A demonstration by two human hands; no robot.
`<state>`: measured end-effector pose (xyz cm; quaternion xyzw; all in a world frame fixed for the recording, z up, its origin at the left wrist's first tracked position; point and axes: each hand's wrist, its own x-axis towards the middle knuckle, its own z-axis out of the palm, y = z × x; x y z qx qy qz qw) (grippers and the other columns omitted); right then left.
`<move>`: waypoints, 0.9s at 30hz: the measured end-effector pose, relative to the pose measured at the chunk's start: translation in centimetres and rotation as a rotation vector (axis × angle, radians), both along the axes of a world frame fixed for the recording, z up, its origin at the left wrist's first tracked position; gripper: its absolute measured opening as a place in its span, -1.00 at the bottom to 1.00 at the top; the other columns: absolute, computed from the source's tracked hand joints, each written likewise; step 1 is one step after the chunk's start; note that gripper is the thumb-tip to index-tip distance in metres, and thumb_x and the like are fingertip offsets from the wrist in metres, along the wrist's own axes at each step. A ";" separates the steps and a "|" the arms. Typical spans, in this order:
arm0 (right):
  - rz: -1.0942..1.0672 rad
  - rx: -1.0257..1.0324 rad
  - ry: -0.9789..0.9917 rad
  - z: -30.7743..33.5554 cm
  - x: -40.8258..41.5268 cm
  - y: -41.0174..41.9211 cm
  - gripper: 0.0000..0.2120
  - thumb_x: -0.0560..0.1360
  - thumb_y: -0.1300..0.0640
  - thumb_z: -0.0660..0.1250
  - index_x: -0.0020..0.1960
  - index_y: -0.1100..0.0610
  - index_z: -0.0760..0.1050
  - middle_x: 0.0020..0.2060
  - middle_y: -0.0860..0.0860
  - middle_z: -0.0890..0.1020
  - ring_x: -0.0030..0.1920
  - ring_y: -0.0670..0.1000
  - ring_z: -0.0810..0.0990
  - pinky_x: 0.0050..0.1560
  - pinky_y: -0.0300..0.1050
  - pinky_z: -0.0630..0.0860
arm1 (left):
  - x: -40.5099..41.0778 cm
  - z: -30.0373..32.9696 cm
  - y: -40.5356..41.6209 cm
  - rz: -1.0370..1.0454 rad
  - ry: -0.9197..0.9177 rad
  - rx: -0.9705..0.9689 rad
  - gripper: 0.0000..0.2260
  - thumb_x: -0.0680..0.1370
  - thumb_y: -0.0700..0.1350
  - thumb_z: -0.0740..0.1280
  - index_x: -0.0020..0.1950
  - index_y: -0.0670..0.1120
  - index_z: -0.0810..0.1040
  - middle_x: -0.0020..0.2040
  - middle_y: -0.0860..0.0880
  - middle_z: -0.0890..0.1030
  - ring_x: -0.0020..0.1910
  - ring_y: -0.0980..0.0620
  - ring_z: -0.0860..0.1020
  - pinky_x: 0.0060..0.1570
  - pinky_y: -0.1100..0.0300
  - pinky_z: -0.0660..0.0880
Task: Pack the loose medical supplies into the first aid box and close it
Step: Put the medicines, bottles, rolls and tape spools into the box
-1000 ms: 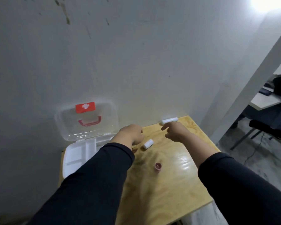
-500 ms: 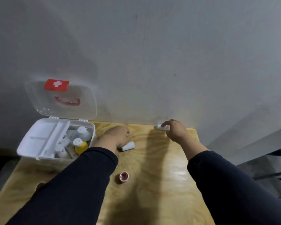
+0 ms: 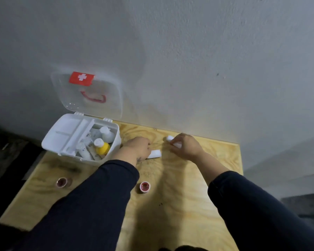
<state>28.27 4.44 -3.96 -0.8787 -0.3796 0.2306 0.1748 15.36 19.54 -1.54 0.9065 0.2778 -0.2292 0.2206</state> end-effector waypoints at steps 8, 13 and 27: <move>0.183 -0.073 -0.035 -0.5 -3.8 3.1 -0.59 0.38 -0.12 0.40 0.20 -0.04 0.58 0.21 0.03 0.57 0.22 0.14 0.45 0.21 0.02 0.45 | -1.5 -0.4 -0.1 0.021 -0.012 0.001 -0.64 0.61 -0.04 0.14 0.40 -0.05 0.45 0.31 -0.09 0.53 0.22 -0.14 0.51 0.20 -0.01 0.49; 0.103 -0.026 -0.025 -0.3 -4.6 2.5 -0.70 0.42 -0.01 0.41 0.12 0.05 0.62 0.12 0.07 0.62 0.13 0.13 0.55 0.09 -0.01 0.52 | -2.3 -0.2 -0.4 -0.016 -0.012 0.016 -0.68 0.60 -0.03 0.17 0.32 -0.05 0.51 0.22 -0.09 0.58 0.13 -0.14 0.55 0.15 -0.06 0.52; -0.424 0.437 0.119 8.6 -7.0 4.5 -0.71 0.42 0.01 0.44 0.10 0.09 0.61 -0.14 0.03 0.57 -0.43 -0.09 0.48 -0.72 -0.46 0.25 | -4.8 8.2 3.1 -0.084 -0.285 0.151 -0.63 0.60 -0.07 0.16 0.41 0.00 0.43 0.42 -0.03 0.46 0.36 -0.10 0.44 0.32 0.02 0.40</move>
